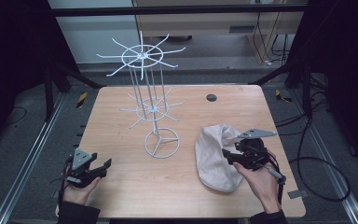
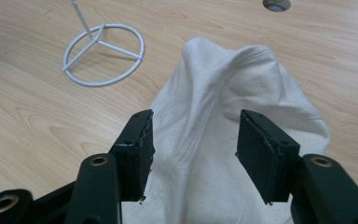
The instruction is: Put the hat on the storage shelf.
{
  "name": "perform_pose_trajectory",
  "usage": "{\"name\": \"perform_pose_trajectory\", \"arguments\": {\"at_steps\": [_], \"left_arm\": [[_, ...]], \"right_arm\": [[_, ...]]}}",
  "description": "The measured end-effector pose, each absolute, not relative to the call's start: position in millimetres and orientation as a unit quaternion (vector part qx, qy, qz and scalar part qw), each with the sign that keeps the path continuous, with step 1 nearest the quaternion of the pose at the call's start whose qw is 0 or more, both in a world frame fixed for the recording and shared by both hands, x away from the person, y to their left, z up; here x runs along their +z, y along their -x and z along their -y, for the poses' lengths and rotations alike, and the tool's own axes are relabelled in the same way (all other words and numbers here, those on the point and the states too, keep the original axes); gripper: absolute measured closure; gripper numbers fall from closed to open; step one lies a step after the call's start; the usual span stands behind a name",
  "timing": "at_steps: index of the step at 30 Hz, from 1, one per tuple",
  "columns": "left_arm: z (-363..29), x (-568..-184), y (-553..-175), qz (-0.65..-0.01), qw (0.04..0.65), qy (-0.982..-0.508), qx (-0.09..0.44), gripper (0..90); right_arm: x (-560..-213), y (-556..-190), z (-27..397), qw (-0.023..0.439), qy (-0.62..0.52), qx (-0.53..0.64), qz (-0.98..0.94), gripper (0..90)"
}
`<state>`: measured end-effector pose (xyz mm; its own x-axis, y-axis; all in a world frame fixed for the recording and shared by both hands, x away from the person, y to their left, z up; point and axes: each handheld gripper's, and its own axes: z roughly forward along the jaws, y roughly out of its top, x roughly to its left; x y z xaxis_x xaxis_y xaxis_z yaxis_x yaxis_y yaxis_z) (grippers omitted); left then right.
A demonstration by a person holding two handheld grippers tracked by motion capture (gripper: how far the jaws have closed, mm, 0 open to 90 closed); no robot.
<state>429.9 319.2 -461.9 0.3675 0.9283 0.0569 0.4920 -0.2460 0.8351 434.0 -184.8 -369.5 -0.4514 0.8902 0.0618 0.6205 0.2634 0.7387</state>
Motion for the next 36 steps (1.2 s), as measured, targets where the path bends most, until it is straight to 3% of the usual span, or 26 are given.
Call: {"name": "perform_pose_trajectory", "arguments": {"at_steps": [25, 36], "left_arm": [[-318, -470, -436, -0.488, 0.363, -0.739, 0.288, 34.7], [-319, -471, -438, -0.493, 0.363, -0.738, 0.284, 34.8]], "right_arm": [[-407, -479, 162, 0.176, -0.519, 0.291, -0.784, 53.7], [-420, -487, 155, 0.179, -0.523, 0.288, -0.782, 72.3]]}}
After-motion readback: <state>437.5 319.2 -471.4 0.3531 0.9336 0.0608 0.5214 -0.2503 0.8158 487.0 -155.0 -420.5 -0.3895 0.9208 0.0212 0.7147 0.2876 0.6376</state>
